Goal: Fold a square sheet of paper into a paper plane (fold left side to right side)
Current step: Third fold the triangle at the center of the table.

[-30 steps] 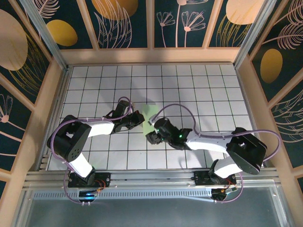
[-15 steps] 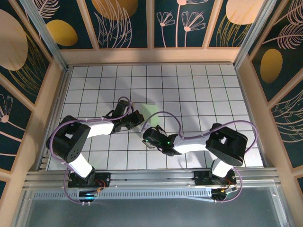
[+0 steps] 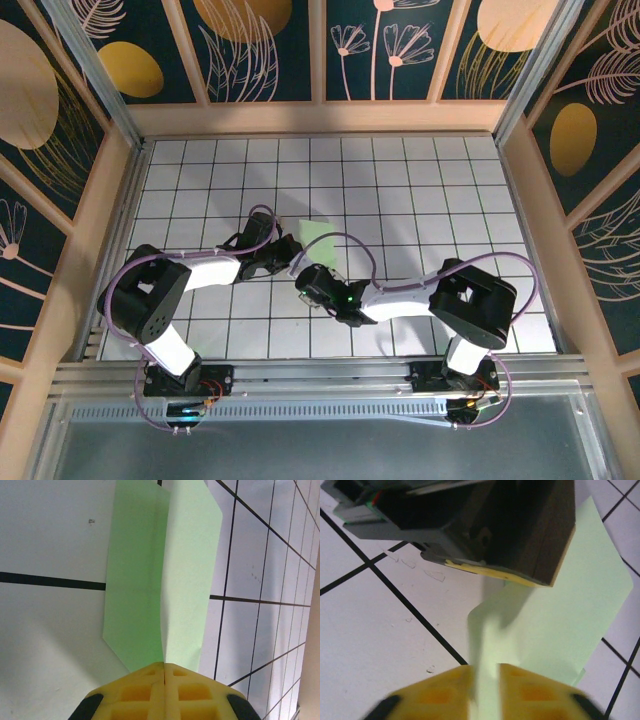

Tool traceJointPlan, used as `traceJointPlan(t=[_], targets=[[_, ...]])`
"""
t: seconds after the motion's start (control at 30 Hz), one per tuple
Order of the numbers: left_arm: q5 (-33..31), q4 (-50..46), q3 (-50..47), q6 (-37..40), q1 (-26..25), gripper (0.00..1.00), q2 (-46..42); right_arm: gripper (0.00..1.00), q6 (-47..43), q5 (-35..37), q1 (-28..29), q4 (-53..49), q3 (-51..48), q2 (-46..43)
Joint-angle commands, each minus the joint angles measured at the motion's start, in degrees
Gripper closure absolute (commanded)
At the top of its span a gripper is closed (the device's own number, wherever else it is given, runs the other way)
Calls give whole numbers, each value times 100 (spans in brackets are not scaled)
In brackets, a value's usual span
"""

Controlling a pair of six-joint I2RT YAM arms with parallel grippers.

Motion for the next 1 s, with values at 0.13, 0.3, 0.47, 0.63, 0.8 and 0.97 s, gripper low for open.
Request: traceJointPlan(t=[0.13,0.3,0.47,0.63,0.8,0.97], targets=[[-266,-400,128,242,-47,79,-218,100,472,-548,-168,-162,-164,-199],[-633,-1407,486,798,83,60,-414,100,845,-1561,-477,-121,-391,-568],[-435,-1421,506,968,312,59,-585,100,1234,-2978,-976,14,-615,-835],[186,-1174,829,1109,312,75,-69,100,1484,-4262,-1356,200,-696,-757],[490,-1116,1215,1232,298,84,559,100,1667,-4722,-1468,395,-690,-580],[631,-1316,1716,1423,251,89,1125,100,1801,-4918,-1512,523,-633,-417]])
